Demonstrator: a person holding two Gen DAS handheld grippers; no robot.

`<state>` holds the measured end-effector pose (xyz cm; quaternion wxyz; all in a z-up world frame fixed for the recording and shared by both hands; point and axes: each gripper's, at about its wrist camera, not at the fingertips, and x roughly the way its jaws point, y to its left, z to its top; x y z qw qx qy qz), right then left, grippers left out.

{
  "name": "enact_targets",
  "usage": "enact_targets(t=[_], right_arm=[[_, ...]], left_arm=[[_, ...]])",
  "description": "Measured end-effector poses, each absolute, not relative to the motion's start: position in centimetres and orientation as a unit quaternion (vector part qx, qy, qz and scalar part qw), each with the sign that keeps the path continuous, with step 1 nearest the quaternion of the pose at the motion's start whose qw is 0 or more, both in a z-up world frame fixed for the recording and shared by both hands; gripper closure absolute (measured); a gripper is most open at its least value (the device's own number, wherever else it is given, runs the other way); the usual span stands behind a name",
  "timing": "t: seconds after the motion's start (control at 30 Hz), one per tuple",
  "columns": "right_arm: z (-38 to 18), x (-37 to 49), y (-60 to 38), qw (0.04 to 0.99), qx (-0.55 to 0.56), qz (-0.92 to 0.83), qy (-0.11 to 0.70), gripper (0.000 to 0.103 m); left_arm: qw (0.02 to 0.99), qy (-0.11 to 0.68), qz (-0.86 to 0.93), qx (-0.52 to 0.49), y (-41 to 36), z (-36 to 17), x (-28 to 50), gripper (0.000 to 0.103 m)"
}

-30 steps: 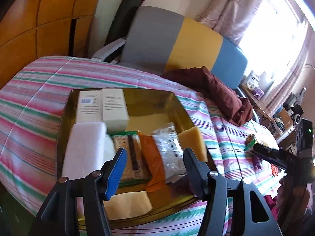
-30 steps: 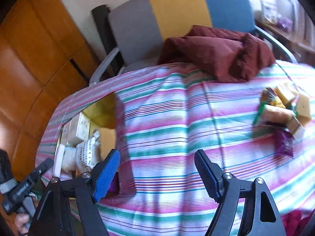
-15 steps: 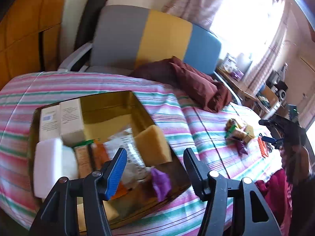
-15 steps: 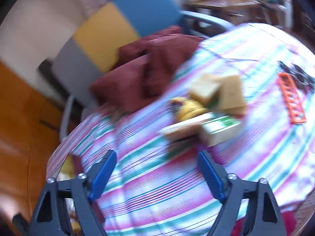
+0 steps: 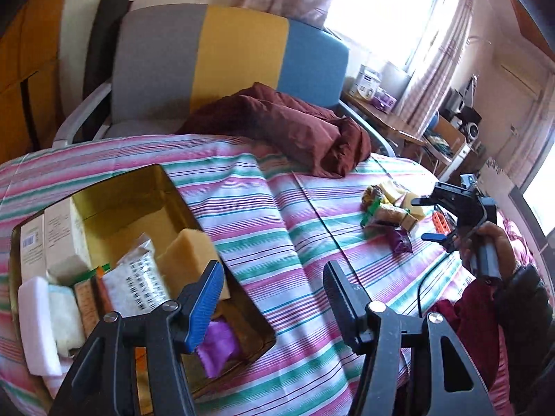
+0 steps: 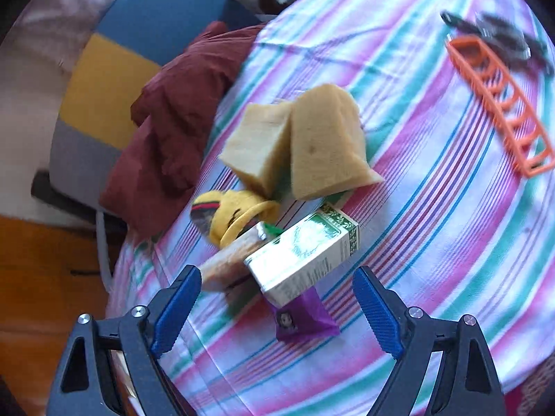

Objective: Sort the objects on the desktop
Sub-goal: 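Move both grippers back to the remaining pile, then grasp the green-and-white milk carton with the right gripper while the left grasps the cracker stick packet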

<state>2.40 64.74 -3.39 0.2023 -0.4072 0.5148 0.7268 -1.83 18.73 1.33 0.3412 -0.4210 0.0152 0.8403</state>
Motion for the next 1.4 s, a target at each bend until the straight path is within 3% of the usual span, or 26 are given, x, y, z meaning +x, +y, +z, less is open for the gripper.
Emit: enact_targets(t=[0.13, 0.43, 0.57, 0.63, 1.0, 1.4], right_arm=[[-5.3, 2.7, 65.3, 0.206, -0.400, 0.705, 0.548, 0.019], [-6.9, 2.0, 66.3, 0.189, -0.395, 0.687, 0.580, 0.019], [-5.9, 1.7, 66.1, 0.190, -0.395, 0.709, 0.553, 0.049], [-5.4, 1.4, 65.7, 0.189, -0.398, 0.721, 0.534, 0.053], [-3.6, 1.6, 65.0, 0.207, -0.406, 0.753, 0.475, 0.057], [-0.4, 1.4, 64.2, 0.199, -0.352, 0.802, 0.439, 0.058]], left_arm=[[0.353, 0.028, 0.834, -0.423, 20.2, 1.2, -1.8, 0.042], [0.376, 0.050, 0.816, -0.435, 24.0, 0.0, -2.0, 0.042], [0.389, 0.059, 0.809, -0.437, 26.0, -0.3, -2.1, 0.042], [0.396, 0.067, 0.806, -0.436, 27.1, -0.3, -2.3, 0.042], [0.456, 0.172, 0.775, -0.402, 36.2, -1.6, -2.8, 0.042], [0.538, 0.217, 0.719, -0.384, 45.0, -4.0, -3.9, 0.042]])
